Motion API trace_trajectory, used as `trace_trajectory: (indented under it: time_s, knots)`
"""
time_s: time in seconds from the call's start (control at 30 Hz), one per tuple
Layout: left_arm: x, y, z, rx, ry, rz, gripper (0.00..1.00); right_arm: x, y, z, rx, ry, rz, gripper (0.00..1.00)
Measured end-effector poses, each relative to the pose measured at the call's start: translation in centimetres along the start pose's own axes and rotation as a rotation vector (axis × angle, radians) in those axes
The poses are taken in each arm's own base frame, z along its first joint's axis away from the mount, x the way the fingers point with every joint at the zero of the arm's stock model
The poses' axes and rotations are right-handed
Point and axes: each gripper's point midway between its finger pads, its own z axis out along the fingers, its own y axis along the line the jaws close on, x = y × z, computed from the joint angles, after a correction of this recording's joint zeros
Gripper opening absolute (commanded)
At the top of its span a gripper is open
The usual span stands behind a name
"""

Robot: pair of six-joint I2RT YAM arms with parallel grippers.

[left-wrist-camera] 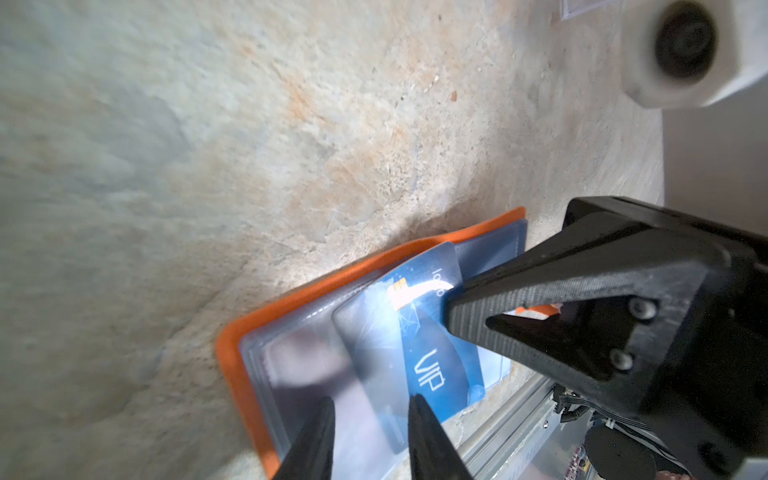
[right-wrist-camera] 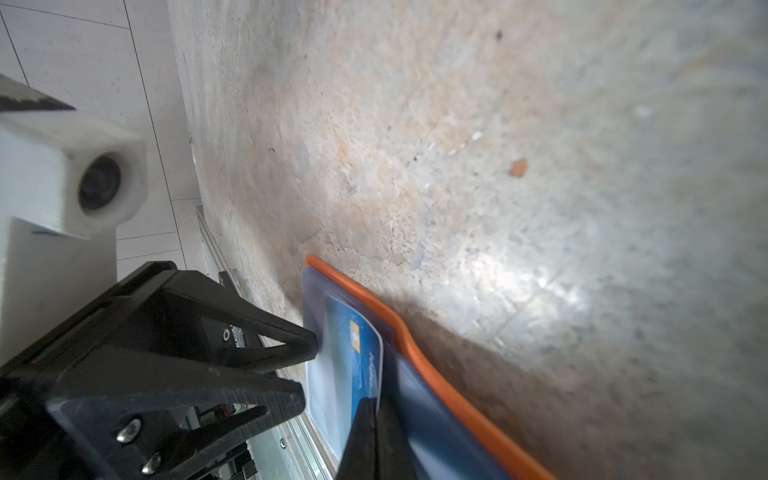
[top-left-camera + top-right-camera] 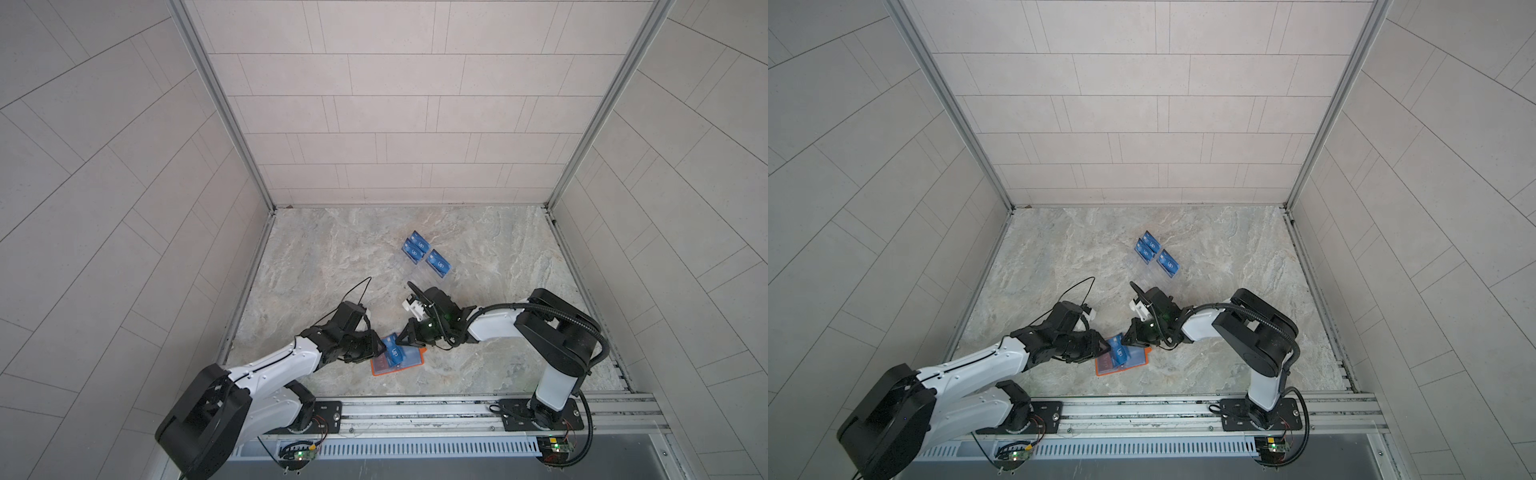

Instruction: Put the credit cards into the card holder

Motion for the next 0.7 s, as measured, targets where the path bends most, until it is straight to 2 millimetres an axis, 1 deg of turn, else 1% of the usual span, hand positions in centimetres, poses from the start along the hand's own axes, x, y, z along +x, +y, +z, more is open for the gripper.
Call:
trace_trajectory:
  time_s: [0.2,0.23,0.3,0.37,0.4,0.47,0.53,0.7]
  knots:
    - [0.0,0.0,0.0,0.0,0.0,0.0,0.35,0.4,1.1,0.4,0.013,-0.033,-0.004,0.0]
    - [0.0,0.0,0.0,0.0,0.0,0.0,0.35,0.4,1.3,0.5,0.014,-0.035,-0.008,0.02]
    - [0.0,0.0,0.0,0.0,0.0,0.0,0.36,0.5,1.5,0.7,0.028,-0.04,-0.012,0.1]
    - [0.0,-0.1,0.0,0.003,-0.001,0.001,0.38,0.6,1.3,0.7,0.051,-0.046,-0.01,0.17]
    - [0.0,-0.1,-0.1,0.004,-0.001,0.002,0.41,0.9,0.9,0.7,0.07,-0.044,-0.007,0.2]
    - [-0.1,-0.3,-0.3,0.008,-0.002,0.003,0.48,1.2,0.3,0.7,0.102,-0.038,-0.002,0.22]
    - [-0.2,-0.5,-0.6,0.003,-0.006,0.002,0.52,1.3,0.3,0.4,0.114,-0.04,-0.01,0.24]
    - [-0.7,-1.1,-1.9,-0.004,-0.043,0.007,0.54,1.8,0.0,-0.3,0.152,-0.034,-0.02,0.27]
